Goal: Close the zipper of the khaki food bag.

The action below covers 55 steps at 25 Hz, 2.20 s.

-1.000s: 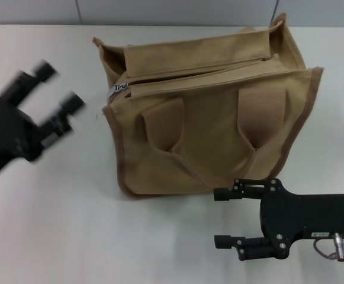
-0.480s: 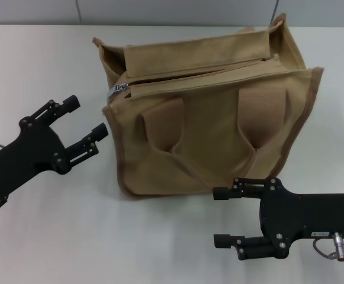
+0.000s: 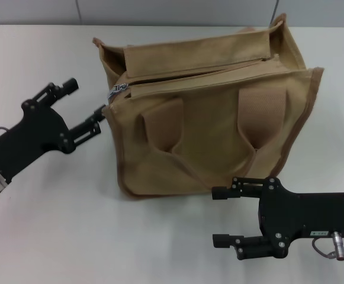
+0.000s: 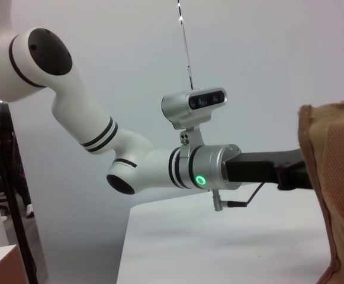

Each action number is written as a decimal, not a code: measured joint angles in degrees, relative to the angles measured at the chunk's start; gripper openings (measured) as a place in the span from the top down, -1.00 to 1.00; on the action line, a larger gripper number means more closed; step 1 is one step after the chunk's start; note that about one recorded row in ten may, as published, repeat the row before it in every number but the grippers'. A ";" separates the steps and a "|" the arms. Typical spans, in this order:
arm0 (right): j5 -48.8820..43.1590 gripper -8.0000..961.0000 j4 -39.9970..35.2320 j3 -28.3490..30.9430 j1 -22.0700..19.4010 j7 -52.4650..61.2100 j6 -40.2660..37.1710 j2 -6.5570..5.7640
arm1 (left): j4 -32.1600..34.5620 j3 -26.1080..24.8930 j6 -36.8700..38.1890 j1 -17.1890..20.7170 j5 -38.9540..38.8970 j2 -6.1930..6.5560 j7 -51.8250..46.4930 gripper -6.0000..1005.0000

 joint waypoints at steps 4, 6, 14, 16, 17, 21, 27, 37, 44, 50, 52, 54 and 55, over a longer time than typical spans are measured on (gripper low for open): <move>0.02 -0.58 0.19 0.00 0.10 0.05 -0.07 0.07 | -4.54 -4.99 -0.06 -0.57 -0.60 -0.03 7.15 -0.61; 0.06 -0.58 0.37 0.00 0.28 0.19 -0.10 0.09 | -5.01 -5.37 -0.06 -0.57 -0.61 -0.03 8.03 -0.61; 0.09 -0.58 0.44 0.00 0.61 0.80 -0.18 0.10 | -7.16 -6.61 0.46 -0.12 -0.51 0.09 12.15 -0.61; 0.09 -0.58 0.44 0.01 0.61 0.80 -0.18 0.10 | -6.58 -6.48 1.01 0.09 -0.31 0.34 10.12 -0.61; 0.08 -0.58 0.44 0.05 0.61 0.80 -0.18 0.10 | -4.98 -6.19 1.94 0.26 0.15 0.57 5.56 -0.61; 0.09 -0.58 0.44 0.12 0.61 0.80 -0.18 0.05 | -0.34 -3.78 3.64 0.07 1.41 0.71 -3.49 -0.60; 0.09 -0.58 0.44 0.06 1.05 0.79 -0.08 0.02 | 3.51 4.31 3.73 -1.65 2.12 0.57 -9.80 -0.60; 0.08 -0.58 0.44 0.13 1.31 0.79 -0.07 0.01 | 1.34 0.81 1.17 -1.28 -2.55 0.21 -3.86 -0.60; 0.08 -0.58 0.44 0.23 1.70 1.17 -0.08 0.01 | -0.65 2.13 1.56 -0.99 -3.43 0.09 2.05 -0.60; 0.08 -0.58 0.44 0.12 2.00 1.38 -0.08 0.01 | -1.00 2.42 1.62 -1.05 -3.72 0.00 2.54 -0.59; 0.08 -0.58 0.44 0.17 2.01 1.40 -0.08 0.01 | -1.23 2.46 1.65 -1.16 -3.67 0.00 3.12 -0.59; 0.08 -0.58 0.44 0.18 2.01 1.41 -0.08 0.01 | -1.45 3.03 1.57 -1.53 -3.48 0.01 3.67 -0.58; 0.08 -0.58 0.44 0.20 2.02 1.41 -0.09 0.01 | -1.46 3.45 1.55 -1.68 -3.47 0.01 3.72 -0.58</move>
